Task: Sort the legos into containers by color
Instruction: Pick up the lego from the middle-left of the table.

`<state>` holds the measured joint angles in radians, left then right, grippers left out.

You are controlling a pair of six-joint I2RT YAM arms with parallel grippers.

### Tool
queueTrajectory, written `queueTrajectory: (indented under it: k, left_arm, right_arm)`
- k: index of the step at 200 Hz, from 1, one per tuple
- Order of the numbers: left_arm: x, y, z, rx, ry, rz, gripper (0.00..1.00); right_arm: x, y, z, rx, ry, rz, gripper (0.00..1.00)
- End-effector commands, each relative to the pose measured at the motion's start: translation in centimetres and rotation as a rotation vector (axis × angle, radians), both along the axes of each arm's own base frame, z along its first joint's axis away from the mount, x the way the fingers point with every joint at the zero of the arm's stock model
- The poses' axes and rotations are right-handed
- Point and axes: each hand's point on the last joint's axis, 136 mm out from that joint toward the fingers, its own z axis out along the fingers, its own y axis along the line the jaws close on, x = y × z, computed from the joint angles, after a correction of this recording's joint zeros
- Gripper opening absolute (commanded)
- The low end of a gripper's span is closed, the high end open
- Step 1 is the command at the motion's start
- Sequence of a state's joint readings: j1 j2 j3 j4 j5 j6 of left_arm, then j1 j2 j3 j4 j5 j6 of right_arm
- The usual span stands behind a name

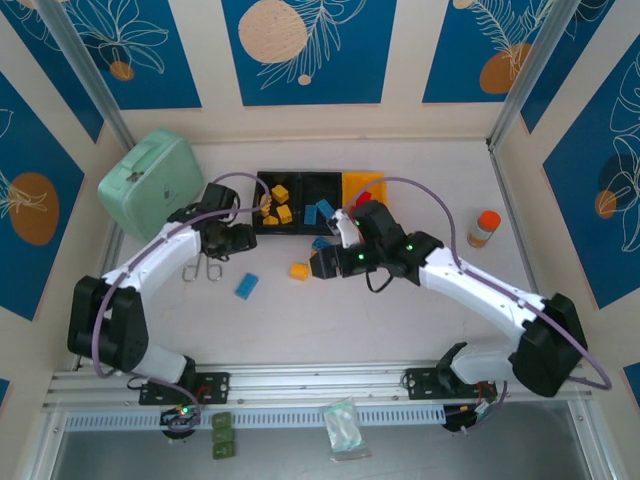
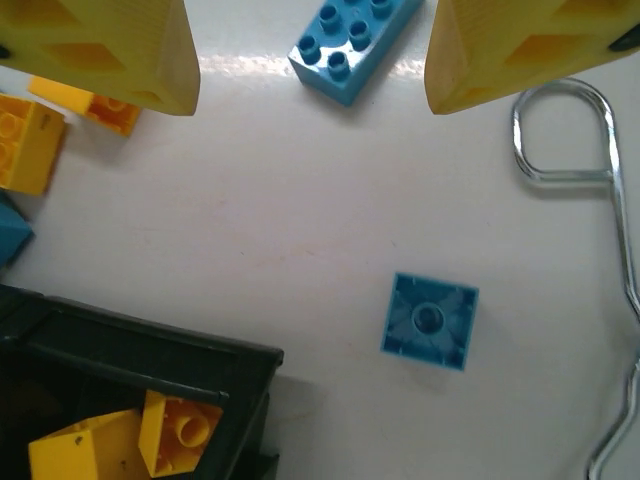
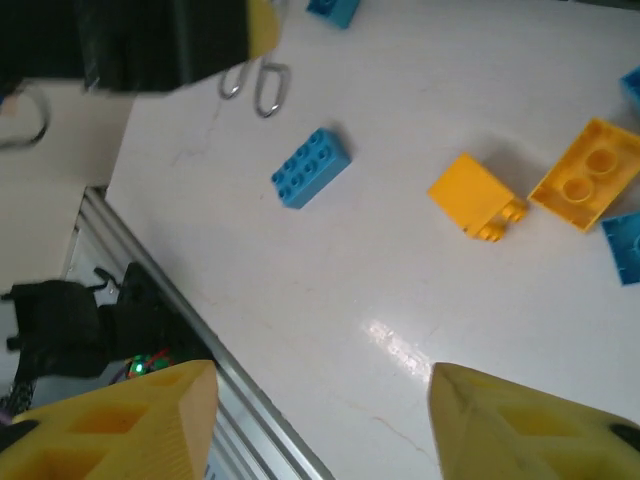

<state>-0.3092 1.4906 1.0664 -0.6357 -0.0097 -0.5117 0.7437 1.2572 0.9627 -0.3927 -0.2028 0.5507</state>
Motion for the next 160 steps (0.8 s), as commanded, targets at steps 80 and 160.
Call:
queueTrajectory:
  k: [80, 160]
  left_arm:
    - [3.9, 2.4, -4.2, 0.167, 0.094, -0.051, 0.62]
    - [5.5, 3.4, -7.0, 0.201, 0.134, -0.043, 0.47]
  right_arm:
    - [-2.3, -0.9, 0.5, 0.053, -0.048, -0.004, 0.61]
    - [-2.4, -1.3, -0.2, 0.033, -0.039, -0.022, 0.61]
